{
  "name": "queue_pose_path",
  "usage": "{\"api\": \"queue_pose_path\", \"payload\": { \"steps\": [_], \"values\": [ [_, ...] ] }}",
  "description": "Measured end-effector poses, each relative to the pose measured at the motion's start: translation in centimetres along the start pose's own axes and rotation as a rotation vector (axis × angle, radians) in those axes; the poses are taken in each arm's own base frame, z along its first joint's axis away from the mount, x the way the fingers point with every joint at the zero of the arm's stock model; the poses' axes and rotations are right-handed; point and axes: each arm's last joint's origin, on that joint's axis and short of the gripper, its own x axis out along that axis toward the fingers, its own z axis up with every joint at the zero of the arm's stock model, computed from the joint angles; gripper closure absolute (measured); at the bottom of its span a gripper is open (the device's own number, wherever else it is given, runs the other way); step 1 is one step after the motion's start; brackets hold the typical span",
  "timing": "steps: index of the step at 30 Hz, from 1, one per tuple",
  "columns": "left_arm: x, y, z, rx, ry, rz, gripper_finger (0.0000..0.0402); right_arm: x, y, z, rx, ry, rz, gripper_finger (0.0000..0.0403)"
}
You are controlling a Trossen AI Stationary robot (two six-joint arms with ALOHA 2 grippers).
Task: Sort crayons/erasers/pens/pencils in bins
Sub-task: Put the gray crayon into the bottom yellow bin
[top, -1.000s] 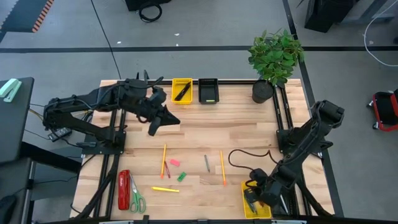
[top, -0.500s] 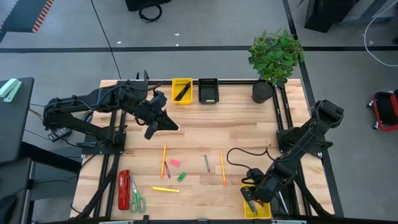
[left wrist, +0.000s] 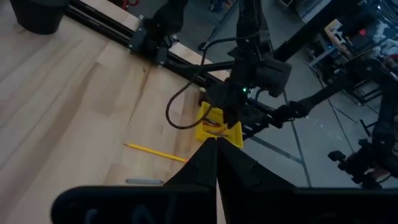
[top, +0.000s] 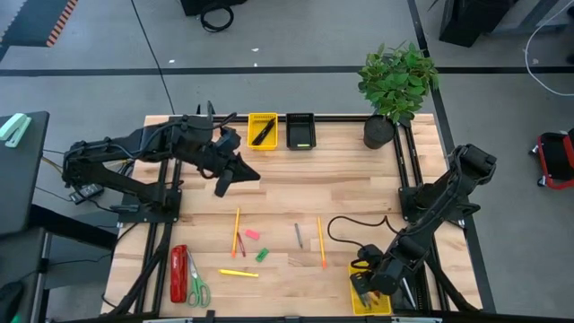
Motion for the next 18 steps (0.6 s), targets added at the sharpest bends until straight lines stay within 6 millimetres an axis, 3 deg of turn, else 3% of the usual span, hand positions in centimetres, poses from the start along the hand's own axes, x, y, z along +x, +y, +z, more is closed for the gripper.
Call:
{"api": "queue_pose_path", "payload": {
  "steps": [5, 13, 18],
  "values": [
    [0.0, 0.1, 0.0, -0.002, -0.001, 0.006, 0.0374, 0.0, -0.2, 0.0, -0.032, -0.026, -0.003, 0.026],
    [0.0, 0.1, 0.0, -0.024, -0.002, 0.006, 0.0374, 0.0, -0.1, 0.2, -0.043, -0.072, 0.023, 0.0254],
    [-2.1, -0.6, 0.1, -0.026, -0.056, -0.027, 0.0393, 0.0, 0.1, 0.0, -0.009, -0.059, 0.045, 0.0254]
  ]
}}
